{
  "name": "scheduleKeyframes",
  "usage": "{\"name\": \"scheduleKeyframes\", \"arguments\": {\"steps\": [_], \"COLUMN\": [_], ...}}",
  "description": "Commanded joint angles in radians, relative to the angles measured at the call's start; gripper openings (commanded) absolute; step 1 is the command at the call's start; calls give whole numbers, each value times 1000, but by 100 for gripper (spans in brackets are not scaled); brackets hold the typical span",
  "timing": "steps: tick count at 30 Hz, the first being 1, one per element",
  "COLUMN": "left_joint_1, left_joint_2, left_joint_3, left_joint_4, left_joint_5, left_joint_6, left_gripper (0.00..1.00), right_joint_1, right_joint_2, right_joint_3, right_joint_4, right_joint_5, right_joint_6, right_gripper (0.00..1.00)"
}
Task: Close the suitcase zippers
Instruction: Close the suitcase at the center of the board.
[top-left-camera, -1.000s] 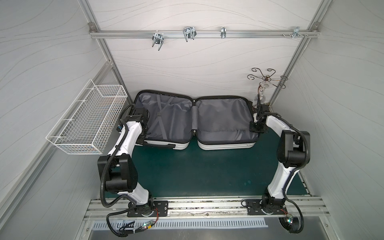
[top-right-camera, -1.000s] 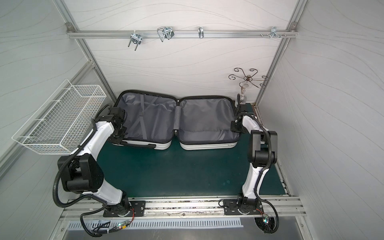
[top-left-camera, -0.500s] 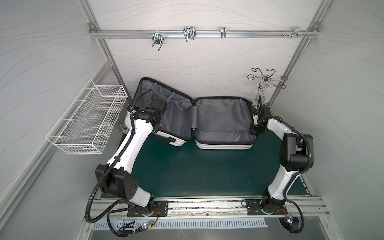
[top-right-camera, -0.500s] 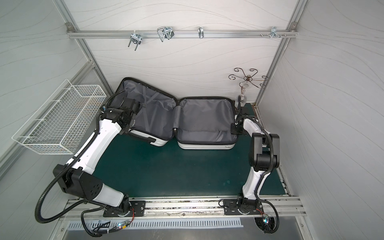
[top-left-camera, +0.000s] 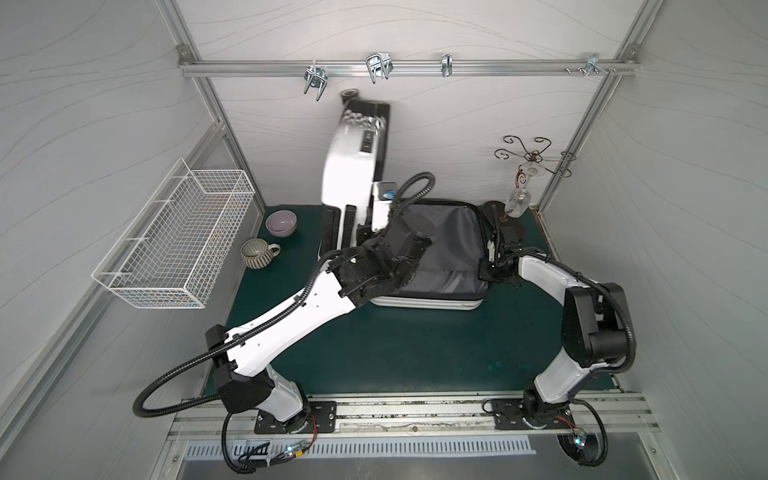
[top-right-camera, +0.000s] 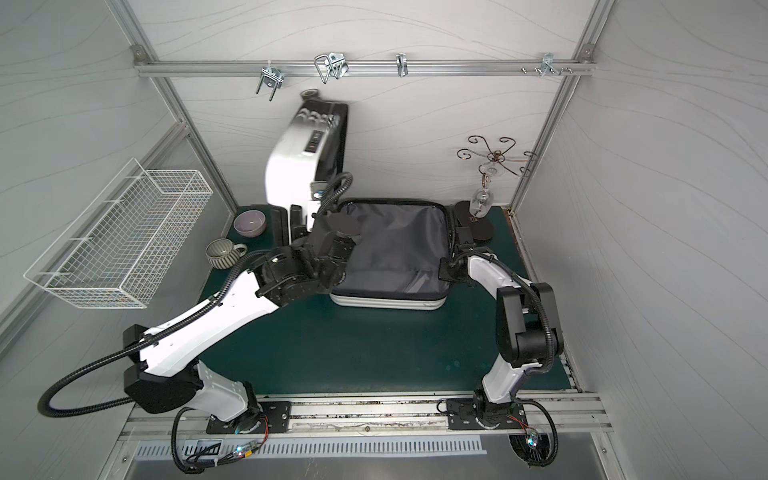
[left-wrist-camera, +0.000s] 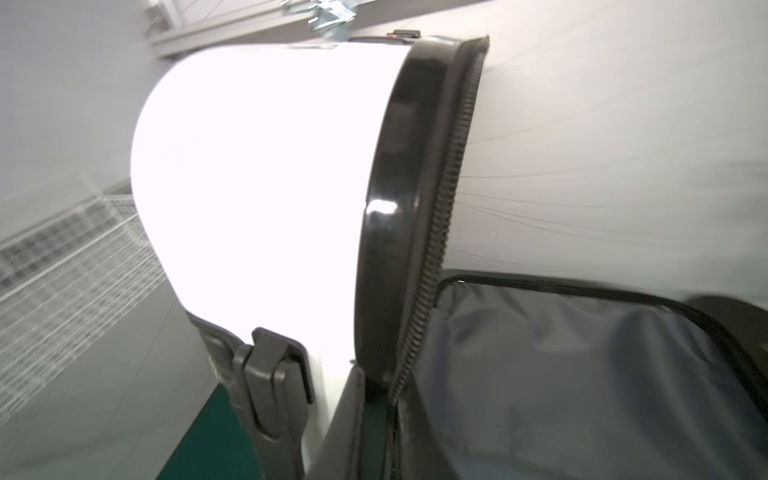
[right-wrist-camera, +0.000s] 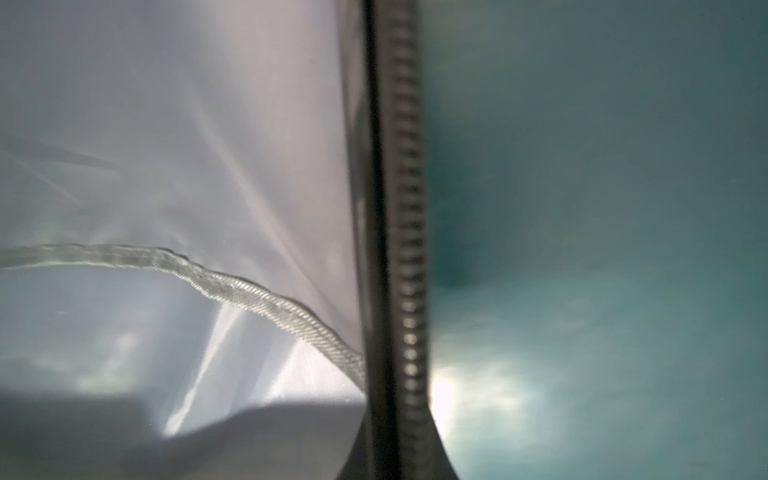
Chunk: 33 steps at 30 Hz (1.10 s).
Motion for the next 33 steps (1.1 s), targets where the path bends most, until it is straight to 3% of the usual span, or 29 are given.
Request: {"name": "scheduleKeyframes", "arguments": {"steps": [1, 2, 8, 10, 15, 17, 19, 21, 23, 26, 29, 33], "left_joint_1": [-71, -82, -169, -186, -185, -139, -15, 185, 442, 758, 900, 911], "left_joint_2": [55, 68, 143, 139, 62, -3, -84, -175, -266, -319, -293, -257], "left_joint_3": [13, 21, 97, 136, 177, 155, 110, -23, -191, -387, -479, -547], "left_joint_4": [260, 227, 124, 99, -62, -154, -267, -326, -294, -199, -117, -9], "left_joint_5": [-2, 17, 118, 151, 240, 314, 476, 697, 997, 1394, 1667, 1856], "left_joint_6": [175, 140, 54, 37, -93, -148, -253, -353, -416, -481, -518, -558], "left_gripper": [0, 0, 60, 73, 93, 99, 99, 99, 99, 99, 99, 99], "right_joint_1": [24, 26, -49, -85, -202, -253, -287, -293, -281, -246, -214, -177], "right_joint_2": [0, -1, -103, -147, -283, -337, -376, -399, -408, -397, -371, -328], "right_joint_3": [-26, -30, -85, -87, -99, -79, -49, -13, 24, 66, 86, 89], "right_joint_4": [154, 159, 165, 135, 37, -18, -59, -85, -100, -141, -153, -116], "right_joint_5": [-134, -138, -179, -180, -146, -133, -152, -219, -332, -478, -612, -722], "right_joint_6": [152, 147, 116, 103, 105, 104, 103, 100, 104, 92, 102, 135], "right_gripper": [1, 3, 37, 45, 64, 69, 72, 76, 80, 86, 90, 93]}}
